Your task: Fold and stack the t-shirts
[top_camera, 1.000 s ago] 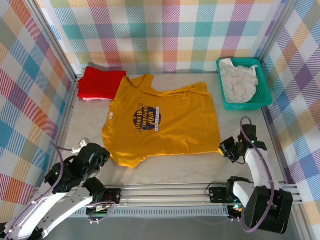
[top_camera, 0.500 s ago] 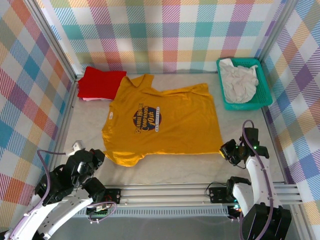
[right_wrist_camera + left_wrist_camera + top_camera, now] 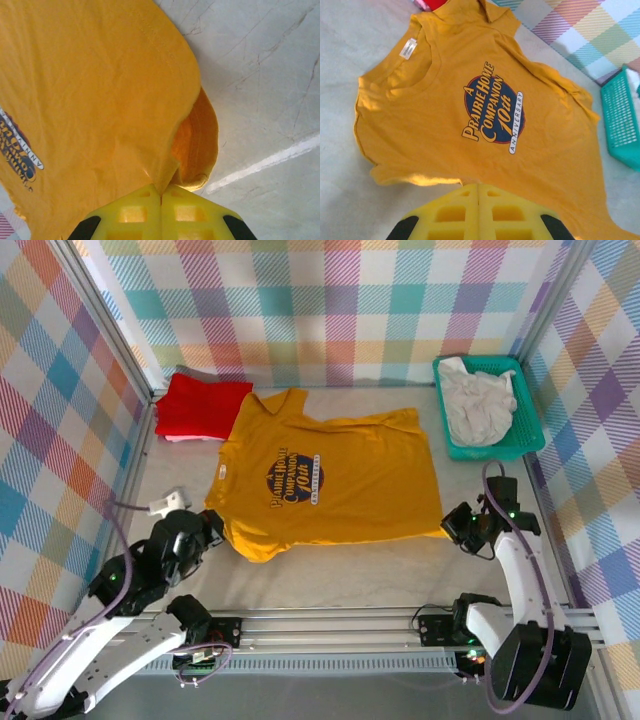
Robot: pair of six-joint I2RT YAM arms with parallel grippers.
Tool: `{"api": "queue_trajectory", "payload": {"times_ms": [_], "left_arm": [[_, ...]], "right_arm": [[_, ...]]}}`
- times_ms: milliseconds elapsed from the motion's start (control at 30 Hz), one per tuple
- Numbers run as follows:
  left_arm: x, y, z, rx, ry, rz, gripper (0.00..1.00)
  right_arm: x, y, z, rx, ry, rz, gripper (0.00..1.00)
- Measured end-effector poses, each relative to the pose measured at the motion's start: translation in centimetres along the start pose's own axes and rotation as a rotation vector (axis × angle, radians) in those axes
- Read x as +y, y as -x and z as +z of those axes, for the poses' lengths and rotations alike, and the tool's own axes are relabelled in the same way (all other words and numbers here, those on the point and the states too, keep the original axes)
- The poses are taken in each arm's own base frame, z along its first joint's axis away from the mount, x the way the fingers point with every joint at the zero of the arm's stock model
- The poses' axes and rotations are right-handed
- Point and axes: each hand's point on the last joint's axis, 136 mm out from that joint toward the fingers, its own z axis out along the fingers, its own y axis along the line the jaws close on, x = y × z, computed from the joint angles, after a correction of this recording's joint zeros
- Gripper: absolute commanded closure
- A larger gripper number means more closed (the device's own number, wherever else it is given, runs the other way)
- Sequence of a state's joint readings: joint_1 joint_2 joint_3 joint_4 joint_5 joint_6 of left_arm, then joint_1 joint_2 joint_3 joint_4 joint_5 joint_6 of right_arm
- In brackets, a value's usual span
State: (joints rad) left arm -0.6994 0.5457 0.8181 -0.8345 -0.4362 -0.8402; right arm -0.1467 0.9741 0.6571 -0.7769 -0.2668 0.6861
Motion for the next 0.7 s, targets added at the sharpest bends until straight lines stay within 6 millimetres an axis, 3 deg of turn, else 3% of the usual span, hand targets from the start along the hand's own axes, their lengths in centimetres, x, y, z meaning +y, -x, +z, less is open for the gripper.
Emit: {"api": "queue_trajectory", "payload": {"times_ms": [300, 533, 700], "left_arm": [[-0.3, 3.1, 5.2, -0.029, 0.076, 0.022, 1.0], [1.5, 3.5, 8.3, 0.041, 0.139, 0.053, 1.0], [0.7, 4.3, 10.2, 0.069, 0.129, 0.113, 1.0]], "right_arm": [[3.0, 2.8, 1.2, -0.025, 0.0, -0.083, 1.0], [3.7, 4.0, 2.5, -0.022, -0.04, -0.103, 1.0], [4.8, 5.2, 3.5, -0.022, -0.059, -0.128, 1.0]]}}
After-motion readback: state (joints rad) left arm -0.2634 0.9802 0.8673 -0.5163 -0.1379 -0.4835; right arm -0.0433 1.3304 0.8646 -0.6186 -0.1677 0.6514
